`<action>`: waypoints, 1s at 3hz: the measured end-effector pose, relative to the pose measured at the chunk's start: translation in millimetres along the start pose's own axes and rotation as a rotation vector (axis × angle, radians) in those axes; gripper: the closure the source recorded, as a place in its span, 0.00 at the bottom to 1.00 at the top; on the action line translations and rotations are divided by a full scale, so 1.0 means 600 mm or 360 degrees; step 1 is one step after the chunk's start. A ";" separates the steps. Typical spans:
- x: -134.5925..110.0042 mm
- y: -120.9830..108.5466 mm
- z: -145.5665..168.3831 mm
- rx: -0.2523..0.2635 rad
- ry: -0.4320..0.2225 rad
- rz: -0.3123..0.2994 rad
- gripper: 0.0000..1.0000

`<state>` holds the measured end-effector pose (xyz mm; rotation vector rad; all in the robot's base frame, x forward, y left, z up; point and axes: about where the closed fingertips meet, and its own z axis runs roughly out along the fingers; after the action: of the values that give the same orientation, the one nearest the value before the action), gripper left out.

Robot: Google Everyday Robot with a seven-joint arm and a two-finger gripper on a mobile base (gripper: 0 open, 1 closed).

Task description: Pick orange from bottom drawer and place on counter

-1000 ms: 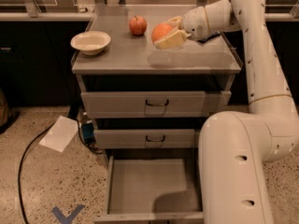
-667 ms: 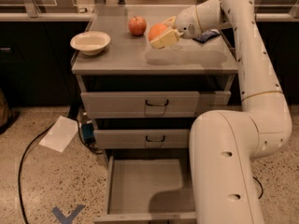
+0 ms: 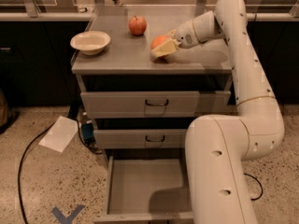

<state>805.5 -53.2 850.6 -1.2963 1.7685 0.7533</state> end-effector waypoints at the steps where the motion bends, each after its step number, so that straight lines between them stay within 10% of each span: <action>1: 0.020 -0.004 0.006 -0.0011 0.0003 0.0063 1.00; 3: 0.020 -0.004 0.006 -0.0011 0.0003 0.0063 0.58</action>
Offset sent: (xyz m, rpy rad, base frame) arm 0.0019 -0.0041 -0.0123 0.0093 0.0366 -0.0136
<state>806.7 -56.9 838.3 -1.2706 1.7989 0.7812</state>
